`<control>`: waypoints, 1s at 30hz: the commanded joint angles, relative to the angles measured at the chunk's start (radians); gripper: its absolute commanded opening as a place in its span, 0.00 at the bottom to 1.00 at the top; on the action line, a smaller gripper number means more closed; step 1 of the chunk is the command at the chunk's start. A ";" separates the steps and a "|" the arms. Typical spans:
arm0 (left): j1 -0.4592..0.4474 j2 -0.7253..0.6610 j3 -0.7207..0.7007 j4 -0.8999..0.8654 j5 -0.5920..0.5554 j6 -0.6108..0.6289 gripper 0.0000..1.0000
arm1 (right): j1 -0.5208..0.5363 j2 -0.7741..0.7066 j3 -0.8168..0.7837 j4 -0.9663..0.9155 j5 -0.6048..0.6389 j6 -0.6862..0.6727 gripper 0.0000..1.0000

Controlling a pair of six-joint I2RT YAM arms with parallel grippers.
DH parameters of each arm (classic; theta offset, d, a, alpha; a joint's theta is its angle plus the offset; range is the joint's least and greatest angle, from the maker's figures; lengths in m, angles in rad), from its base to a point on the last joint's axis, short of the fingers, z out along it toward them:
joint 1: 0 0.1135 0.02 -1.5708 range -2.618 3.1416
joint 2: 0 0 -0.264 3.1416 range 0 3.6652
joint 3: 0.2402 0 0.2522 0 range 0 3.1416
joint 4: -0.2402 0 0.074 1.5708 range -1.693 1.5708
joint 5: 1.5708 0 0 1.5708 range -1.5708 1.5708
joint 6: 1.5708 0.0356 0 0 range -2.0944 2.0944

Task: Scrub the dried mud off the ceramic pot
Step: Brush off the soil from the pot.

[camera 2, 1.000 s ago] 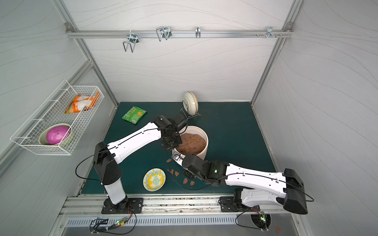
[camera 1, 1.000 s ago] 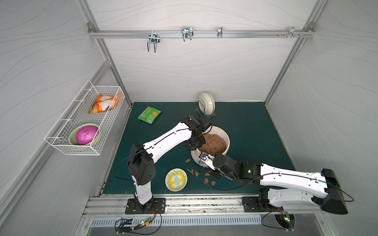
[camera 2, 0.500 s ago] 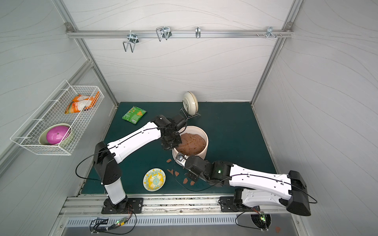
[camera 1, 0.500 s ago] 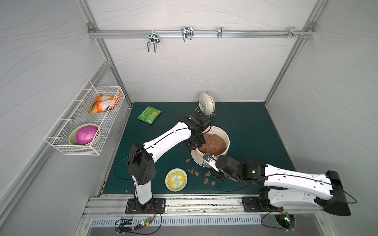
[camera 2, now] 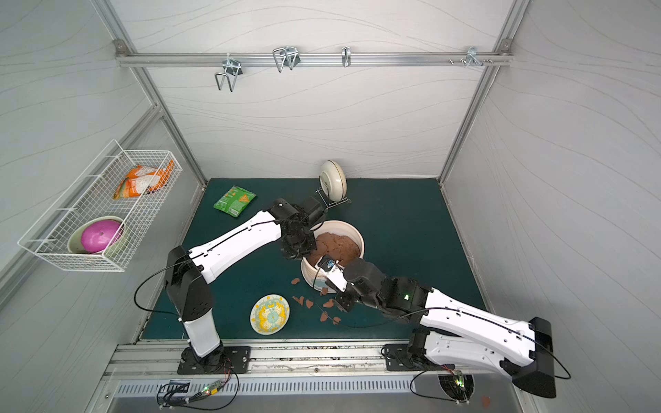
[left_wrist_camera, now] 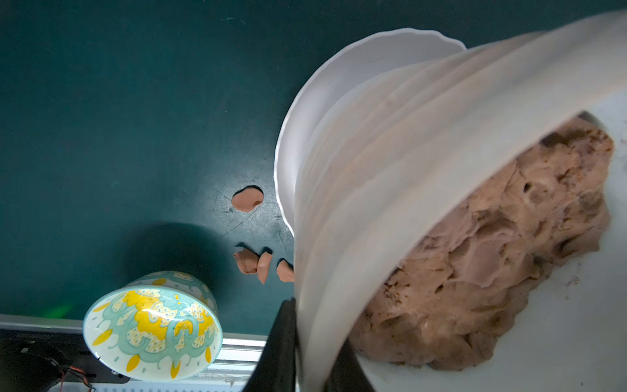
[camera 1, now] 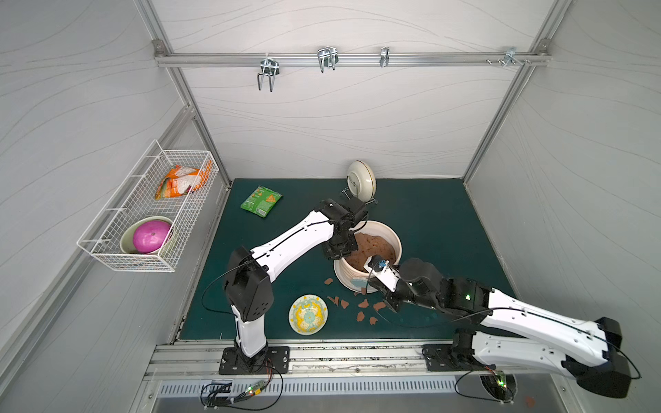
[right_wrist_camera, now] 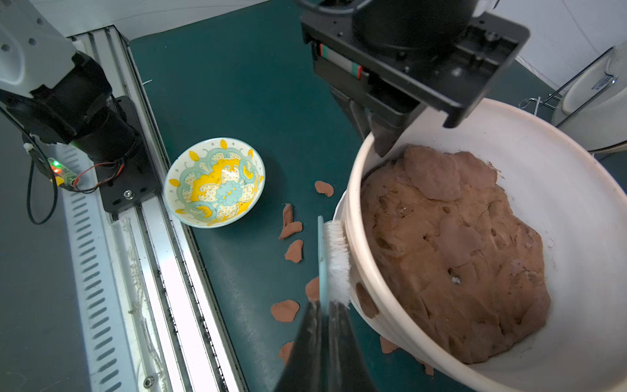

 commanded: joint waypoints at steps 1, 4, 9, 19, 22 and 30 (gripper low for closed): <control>0.006 0.056 0.023 0.124 0.055 0.079 0.09 | -0.023 0.003 0.022 0.051 -0.063 -0.025 0.00; 0.009 0.063 0.033 0.120 0.051 0.098 0.08 | -0.043 0.014 0.031 0.049 -0.086 -0.038 0.00; 0.016 0.073 0.051 0.109 0.049 0.136 0.08 | -0.056 0.005 0.028 0.040 -0.162 -0.049 0.00; 0.024 0.098 0.075 0.096 0.053 0.182 0.08 | -0.059 -0.032 0.012 -0.013 -0.175 -0.055 0.00; 0.024 0.104 0.084 0.092 0.055 0.190 0.08 | -0.059 -0.026 0.019 -0.006 -0.078 -0.059 0.00; 0.025 0.118 0.110 0.079 0.063 0.217 0.08 | -0.064 0.084 0.077 -0.022 0.043 -0.108 0.00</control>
